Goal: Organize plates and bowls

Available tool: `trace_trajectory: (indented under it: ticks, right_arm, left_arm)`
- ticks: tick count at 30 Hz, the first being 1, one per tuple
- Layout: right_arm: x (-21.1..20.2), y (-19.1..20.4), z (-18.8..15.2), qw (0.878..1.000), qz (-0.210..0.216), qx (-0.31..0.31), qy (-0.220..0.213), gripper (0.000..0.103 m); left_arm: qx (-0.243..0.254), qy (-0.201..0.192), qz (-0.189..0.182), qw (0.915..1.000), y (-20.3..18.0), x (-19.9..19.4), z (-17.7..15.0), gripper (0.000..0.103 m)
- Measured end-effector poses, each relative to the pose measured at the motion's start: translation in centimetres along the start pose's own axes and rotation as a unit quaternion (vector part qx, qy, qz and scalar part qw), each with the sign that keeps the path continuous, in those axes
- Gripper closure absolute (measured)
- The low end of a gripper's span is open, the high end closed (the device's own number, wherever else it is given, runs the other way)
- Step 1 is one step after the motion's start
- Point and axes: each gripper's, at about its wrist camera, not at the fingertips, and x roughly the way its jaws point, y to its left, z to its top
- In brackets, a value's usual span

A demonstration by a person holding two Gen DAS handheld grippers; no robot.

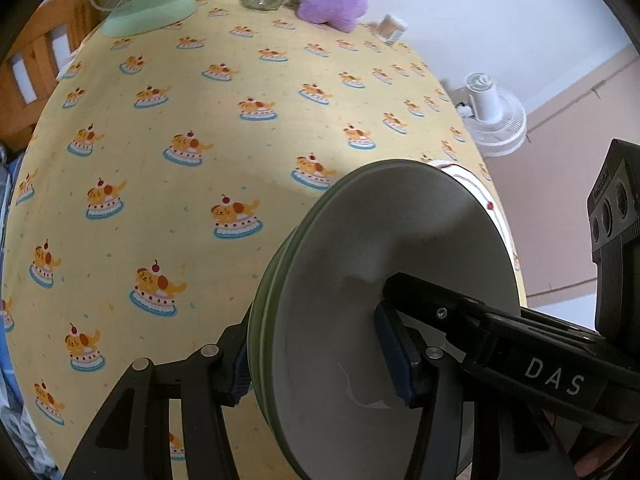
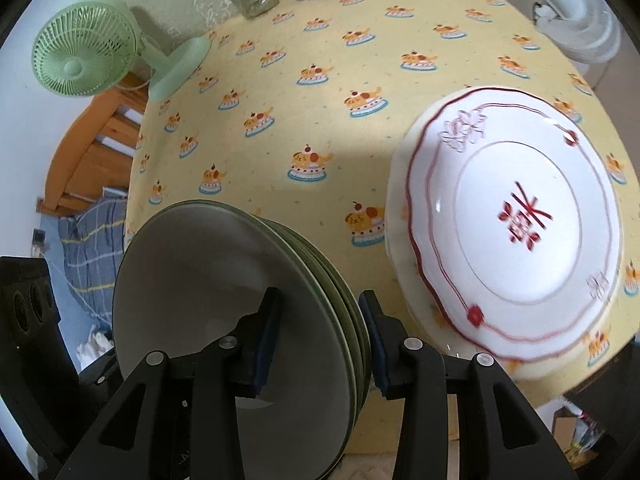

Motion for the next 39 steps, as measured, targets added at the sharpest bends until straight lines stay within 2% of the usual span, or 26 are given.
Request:
trace_trajectory:
  ticks: [6,12,25,39]
  right_arm:
    - [-1.7,-0.1,-1.0,1.000,-0.004,0.012,-0.019,0.059]
    - [-2.6,-0.6,-1.0,1.000,0.008,0.004,-0.024,0.059]
    - [-4.8,-4.2,2.1,0.997,0.036,-0.068,-0.008,0.059]
    - [-5.8,-8.9,5.0,0.995,0.039,-0.097,0.005,0.059]
  left_arm:
    - [0.018,-0.006,-0.005,0.9998,-1.0,-0.9,-0.2,0.049]
    - [0.008,-0.014,0.008,0.9998,-2.2,-1.3,-0.3,0.048]
    - [-0.047,-0.043,0.036,0.9973,-7.0,-0.5,0.4,0.048]
    - [-0.073,-0.053,0.043,0.9950,-11.2,2.3,2.0,0.048]
